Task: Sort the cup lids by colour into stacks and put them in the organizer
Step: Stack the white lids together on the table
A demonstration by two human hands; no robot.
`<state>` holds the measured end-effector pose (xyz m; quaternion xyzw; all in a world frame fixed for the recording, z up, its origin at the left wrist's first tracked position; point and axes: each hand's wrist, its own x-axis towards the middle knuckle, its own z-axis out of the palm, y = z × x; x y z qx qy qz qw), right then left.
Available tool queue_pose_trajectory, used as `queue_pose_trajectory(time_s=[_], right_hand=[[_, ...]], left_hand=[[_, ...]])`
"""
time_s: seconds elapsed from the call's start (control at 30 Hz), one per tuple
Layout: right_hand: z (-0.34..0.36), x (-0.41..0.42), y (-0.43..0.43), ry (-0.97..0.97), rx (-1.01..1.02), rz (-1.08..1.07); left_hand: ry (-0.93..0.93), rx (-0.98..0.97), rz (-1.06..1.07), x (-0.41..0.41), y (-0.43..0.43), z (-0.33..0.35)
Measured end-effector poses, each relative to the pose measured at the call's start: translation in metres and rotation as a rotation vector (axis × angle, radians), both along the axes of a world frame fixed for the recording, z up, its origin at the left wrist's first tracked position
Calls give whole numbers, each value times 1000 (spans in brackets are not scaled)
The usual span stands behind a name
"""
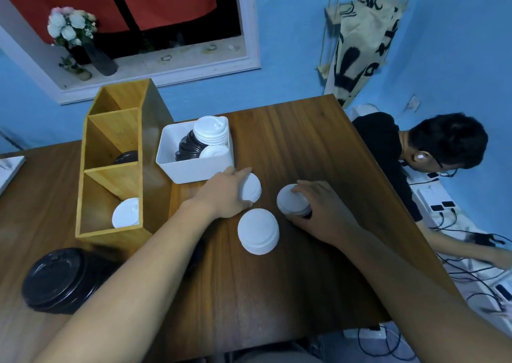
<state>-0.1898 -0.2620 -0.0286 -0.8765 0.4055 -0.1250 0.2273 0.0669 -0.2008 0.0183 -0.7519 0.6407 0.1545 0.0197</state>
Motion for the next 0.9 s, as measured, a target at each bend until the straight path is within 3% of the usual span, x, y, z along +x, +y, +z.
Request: queue_pose_trajectory(time_s=[0.33, 0.43, 0.57, 0.73, 0.9], right_hand=[[-3, 2, 3, -109, 22, -47], [4, 2, 9, -211, 47, -133], [13, 5, 25, -343, 49, -154], [1, -7, 34, -306, 23, -66], [-3, -36, 32, -56, -80, 18]], left_hand=[[-127, -22, -125, 4, 3, -11], [-267, -20, -174, 2, 13, -19], [-263, 29, -169, 0, 10, -15], [-135, 100, -97, 10, 25, -1], [-179, 217, -86, 7, 57, 23]])
